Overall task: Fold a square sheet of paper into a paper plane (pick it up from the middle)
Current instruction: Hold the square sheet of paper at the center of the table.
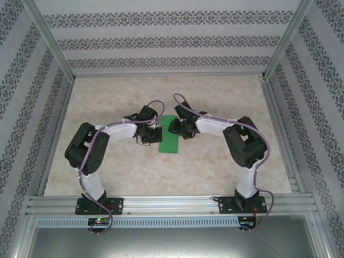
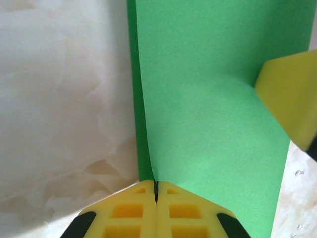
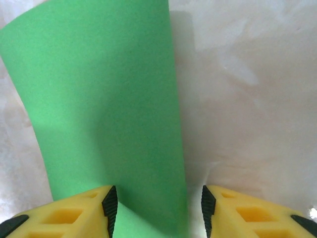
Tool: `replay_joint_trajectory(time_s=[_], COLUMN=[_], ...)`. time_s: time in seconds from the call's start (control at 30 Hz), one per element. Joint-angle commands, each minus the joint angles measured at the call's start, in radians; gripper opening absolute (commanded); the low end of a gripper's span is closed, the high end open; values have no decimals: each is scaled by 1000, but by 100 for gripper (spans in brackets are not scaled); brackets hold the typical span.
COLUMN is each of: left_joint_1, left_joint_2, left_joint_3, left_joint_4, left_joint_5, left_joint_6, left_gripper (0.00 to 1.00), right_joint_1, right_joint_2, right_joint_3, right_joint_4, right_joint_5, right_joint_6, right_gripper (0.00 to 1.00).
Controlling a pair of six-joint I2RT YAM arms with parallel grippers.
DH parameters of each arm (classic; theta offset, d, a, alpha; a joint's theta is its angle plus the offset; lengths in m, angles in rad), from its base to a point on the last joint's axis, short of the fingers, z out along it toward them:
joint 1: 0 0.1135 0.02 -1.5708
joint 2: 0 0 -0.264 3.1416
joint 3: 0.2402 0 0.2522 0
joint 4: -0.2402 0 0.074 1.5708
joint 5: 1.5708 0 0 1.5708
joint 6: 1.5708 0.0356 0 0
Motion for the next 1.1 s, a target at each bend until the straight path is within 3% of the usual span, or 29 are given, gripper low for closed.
replay_joint_trajectory(time_s=[0.0,0.6,1.07], left_joint_1=[15,26,25], left_joint_2=[-23,52,78], left_joint_3=[10,41,52], left_joint_4=[-35,-31,-26], left_joint_5=[-12,38,49], left_joint_6=[27,44,44], left_gripper=[5,6,7], right_joint_1=[-11,-25,-26], right_joint_2=[-42,-148,-58], right_joint_3=[-12,-46,14], right_joint_4=[-17,-32,8], right_joint_5=[-8,-41,-152], right_joint_6=[-27,-69,-84], right_gripper=[52,48,41])
